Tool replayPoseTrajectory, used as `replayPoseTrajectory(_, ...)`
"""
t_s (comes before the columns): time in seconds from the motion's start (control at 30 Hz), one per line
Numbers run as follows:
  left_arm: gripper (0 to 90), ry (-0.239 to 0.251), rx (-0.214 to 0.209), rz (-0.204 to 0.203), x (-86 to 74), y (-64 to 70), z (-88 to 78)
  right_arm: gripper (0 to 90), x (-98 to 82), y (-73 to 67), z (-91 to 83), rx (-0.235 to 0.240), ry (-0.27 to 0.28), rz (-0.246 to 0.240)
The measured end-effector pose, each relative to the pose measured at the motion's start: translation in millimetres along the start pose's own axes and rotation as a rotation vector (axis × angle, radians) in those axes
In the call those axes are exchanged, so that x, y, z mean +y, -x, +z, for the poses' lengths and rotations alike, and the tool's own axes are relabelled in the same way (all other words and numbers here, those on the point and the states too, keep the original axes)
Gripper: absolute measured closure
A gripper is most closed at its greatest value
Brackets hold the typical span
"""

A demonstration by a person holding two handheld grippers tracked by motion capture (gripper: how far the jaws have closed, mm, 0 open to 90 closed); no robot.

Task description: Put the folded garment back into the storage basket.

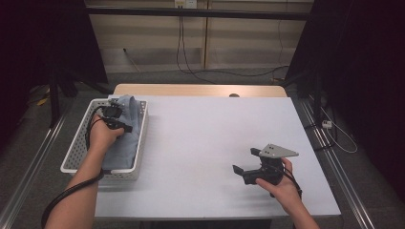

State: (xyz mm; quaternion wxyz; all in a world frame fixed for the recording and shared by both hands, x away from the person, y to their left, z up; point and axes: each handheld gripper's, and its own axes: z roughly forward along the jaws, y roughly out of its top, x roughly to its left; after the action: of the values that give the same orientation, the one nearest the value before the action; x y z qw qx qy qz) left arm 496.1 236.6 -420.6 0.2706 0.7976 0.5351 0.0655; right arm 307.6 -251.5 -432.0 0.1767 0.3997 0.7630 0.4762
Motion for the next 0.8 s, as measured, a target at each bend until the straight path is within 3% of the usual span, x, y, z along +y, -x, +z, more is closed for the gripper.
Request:
replayPoseTrajectory(0.1, 90.0, 0.011, -0.014, -0.015, -1.2, -3.3, -4.5, 3.9, 0.1, -0.3, -0.4, -0.001, 0.002, -0.001)
replayPoseTrajectory(0.23, 90.0, 0.044, 0.0, -0.015, 6.3, -5.5, -16.3, 3.9, 0.5, -0.4, -0.7, -0.003, 0.003, 0.001)
replayPoseTrajectory(0.57, 89.4, 0.13, 0.091, -0.014, 24.3, -24.3, -48.3, 3.9, 0.4, 1.6, 0.4, -0.004, 0.003, 0.008)
replayPoseTrajectory(0.8, 89.8, 0.149, 0.095, -0.038, 24.5, -31.8, -28.0, 3.9, 1.2, -0.6, 4.2, 0.004, -0.003, -0.002)
